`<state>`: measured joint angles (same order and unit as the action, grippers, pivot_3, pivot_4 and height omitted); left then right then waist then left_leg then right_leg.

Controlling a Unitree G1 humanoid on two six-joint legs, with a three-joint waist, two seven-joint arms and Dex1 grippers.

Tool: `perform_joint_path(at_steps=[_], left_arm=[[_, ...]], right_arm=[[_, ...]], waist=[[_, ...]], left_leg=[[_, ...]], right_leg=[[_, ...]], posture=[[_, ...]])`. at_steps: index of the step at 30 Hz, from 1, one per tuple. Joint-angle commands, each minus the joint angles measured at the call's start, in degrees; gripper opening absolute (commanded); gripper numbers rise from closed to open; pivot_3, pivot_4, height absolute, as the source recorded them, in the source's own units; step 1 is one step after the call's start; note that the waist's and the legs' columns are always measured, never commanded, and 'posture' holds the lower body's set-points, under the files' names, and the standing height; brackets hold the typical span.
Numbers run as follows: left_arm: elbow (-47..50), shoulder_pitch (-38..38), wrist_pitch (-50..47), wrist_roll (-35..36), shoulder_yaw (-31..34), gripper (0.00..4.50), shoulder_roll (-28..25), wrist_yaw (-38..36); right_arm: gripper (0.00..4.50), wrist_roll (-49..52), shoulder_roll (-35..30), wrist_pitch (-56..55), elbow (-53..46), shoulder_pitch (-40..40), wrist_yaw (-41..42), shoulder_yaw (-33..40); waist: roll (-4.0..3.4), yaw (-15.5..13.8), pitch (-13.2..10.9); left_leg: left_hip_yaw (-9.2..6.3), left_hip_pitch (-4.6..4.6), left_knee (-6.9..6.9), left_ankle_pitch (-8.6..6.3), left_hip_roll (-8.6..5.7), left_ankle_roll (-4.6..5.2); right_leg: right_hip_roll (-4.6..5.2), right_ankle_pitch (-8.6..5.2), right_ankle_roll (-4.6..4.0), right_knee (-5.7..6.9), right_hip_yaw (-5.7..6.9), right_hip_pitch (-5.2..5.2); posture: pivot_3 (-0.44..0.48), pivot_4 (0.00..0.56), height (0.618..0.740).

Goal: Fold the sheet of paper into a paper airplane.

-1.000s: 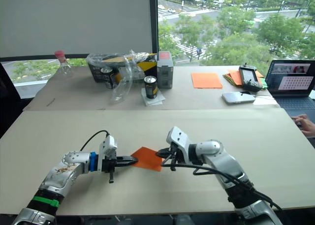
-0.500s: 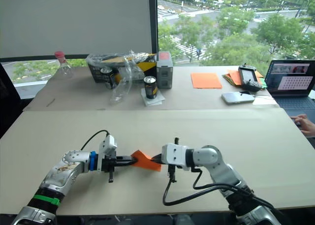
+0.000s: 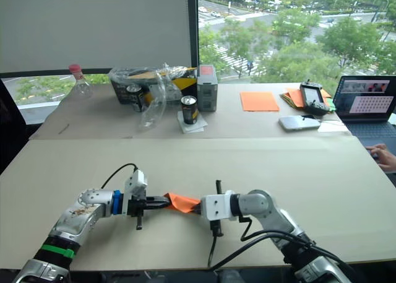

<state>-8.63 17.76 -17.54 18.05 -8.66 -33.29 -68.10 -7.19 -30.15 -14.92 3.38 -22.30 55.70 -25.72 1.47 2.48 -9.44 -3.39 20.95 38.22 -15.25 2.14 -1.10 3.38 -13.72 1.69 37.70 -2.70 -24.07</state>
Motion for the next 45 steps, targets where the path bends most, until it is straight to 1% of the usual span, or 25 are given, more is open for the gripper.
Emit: perform_joint_path(at_steps=[1, 7, 9, 12, 15, 21, 24, 27, 31, 38, 42, 45], left_arm=[[-1.44, -2.09, -2.09, -1.6, -1.1, 0.0, -1.09, 0.36], [-1.44, -2.1, -2.19, -1.52, -1.39, 0.0, -0.72, 0.08], [-1.51, -2.09, -2.12, -1.57, -1.52, 0.0, -0.69, -0.04], [-1.6, -2.12, -1.94, -1.72, -1.78, 0.0, -0.56, -0.06], [-1.27, -2.36, -2.03, -1.62, -1.91, 0.0, -0.52, 0.0], [-0.92, -2.74, -2.08, -1.64, -2.0, 0.0, -0.77, -0.07], [-0.97, -2.69, -2.06, -1.69, -1.93, 0.0, -0.94, -0.17], [-1.05, -2.55, -2.1, -1.72, -1.94, 0.0, -1.03, -0.27], [-0.91, -2.46, -2.26, -1.69, -1.93, 0.0, -1.31, -0.55], [-0.47, -2.81, -2.53, -1.44, -1.56, 0.0, -1.8, -0.53], [-0.3, -3.05, -2.65, -1.35, -1.48, 0.0, -1.7, -0.32], [-0.31, -3.01, -2.62, -1.32, -1.42, 0.0, -1.65, -0.21]], right_arm=[[0.05, 0.68, -0.01, -0.84, -0.24, -0.73, -0.99, 2.01], [0.05, 0.36, -0.56, -3.1, -0.84, -1.51, -1.91, 2.89], [0.05, 1.19, -0.5, -2.48, -0.55, -1.52, -1.77, 3.5], [0.05, 4.86, 0.87, 2.01, -0.48, -1.0, -1.75, 5.56], [0.05, 4.42, 0.04, 1.42, 0.39, -1.3, -1.28, 6.05], [0.05, 3.13, -1.03, -2.36, 1.07, -1.21, -0.49, 5.0], [0.05, 0.69, -2.16, -8.55, 2.86, -0.82, -0.08, 3.25], [0.05, -3.26, -3.31, -15.46, 7.67, -1.81, -0.98, 1.5], [0.05, -5.1, -2.91, -19.58, 13.11, -4.13, -2.23, 0.8], [0.05, -6.24, -2.21, -22.13, 17.12, -6.34, -3.55, -0.13], [0.05, -6.56, -1.98, -21.59, 17.12, -5.98, -3.67, -0.65], [0.05, -6.84, -1.97, -20.87, 16.78, -5.44, -3.5, -1.04]], waist=[[0.0, -0.01, 0.0], [0.0, 0.04, 0.0], [0.0, 0.04, 0.0], [0.0, 0.05, 0.0], [0.0, 0.03, 0.0], [0.0, -0.02, 0.0], [0.0, -0.02, 0.0], [-0.01, -0.02, 0.0], [-0.01, -0.24, 0.0], [-0.01, -0.08, 0.01], [-0.02, -0.06, 0.01], [-0.01, -0.06, 0.01]], left_leg=[[0.0, 0.0, 0.0, 0.0, 0.0, 0.0], [0.0, 0.0, 0.0, 0.0, 0.0, 0.0], [0.0, 0.0, 0.0, 0.0, 0.0, 0.0], [0.0, 0.01, 0.0, 0.0, 0.0, 0.0], [0.0, 0.0, 0.0, 0.0, 0.0, 0.0], [0.0, 0.02, 0.0, 0.0, 0.0, 0.0], [0.01, 0.02, 0.0, 0.0, 0.0, 0.0], [0.02, 0.02, 0.0, 0.0, -0.01, 0.0], [0.03, 0.01, 0.0, 0.0, -0.03, 0.0], [0.04, -0.09, 0.0, 0.0, -0.04, 0.0], [0.04, -0.21, 0.0, 0.0, -0.03, 0.0], [0.04, -0.49, -0.09, 0.0, -0.03, 0.01]], right_leg=[[0.0, 0.0, 0.0, 0.0, 0.0, 0.0], [0.0, 0.0, 0.0, 0.0, 0.0, -0.01], [0.0, 0.0, 0.0, 0.0, 0.0, -0.01], [0.0, 0.0, 0.0, 0.0, 0.0, -0.01], [0.0, 0.0, -0.01, 0.0, -0.01, 0.0], [0.0, 0.0, 0.0, -0.02, -0.01, -0.01], [0.0, 0.0, 0.0, -0.02, -0.01, -0.01], [0.01, 0.0, 0.0, -0.04, -0.01, 0.0], [0.04, 0.0, 0.0, -0.04, -0.02, 0.02], [0.04, 0.01, -0.01, -0.03, -0.04, 0.1], [0.04, 0.0, -0.01, -0.03, -0.05, 0.22], [0.04, -0.01, -0.01, -0.1, -0.05, 0.51]], posture=[[0.0, 0.15, 0.715], [0.0, 0.15, 0.715], [0.0, 0.15, 0.715], [0.0, 0.15, 0.715], [0.0, 0.15, 0.715], [0.0, 0.15, 0.715], [0.0, 0.15, 0.715], [0.0, 0.15, 0.715], [0.0, 0.15, 0.715], [0.0, 0.15, 0.715], [0.0, 0.15, 0.715], [0.0, 0.15, 0.715]])
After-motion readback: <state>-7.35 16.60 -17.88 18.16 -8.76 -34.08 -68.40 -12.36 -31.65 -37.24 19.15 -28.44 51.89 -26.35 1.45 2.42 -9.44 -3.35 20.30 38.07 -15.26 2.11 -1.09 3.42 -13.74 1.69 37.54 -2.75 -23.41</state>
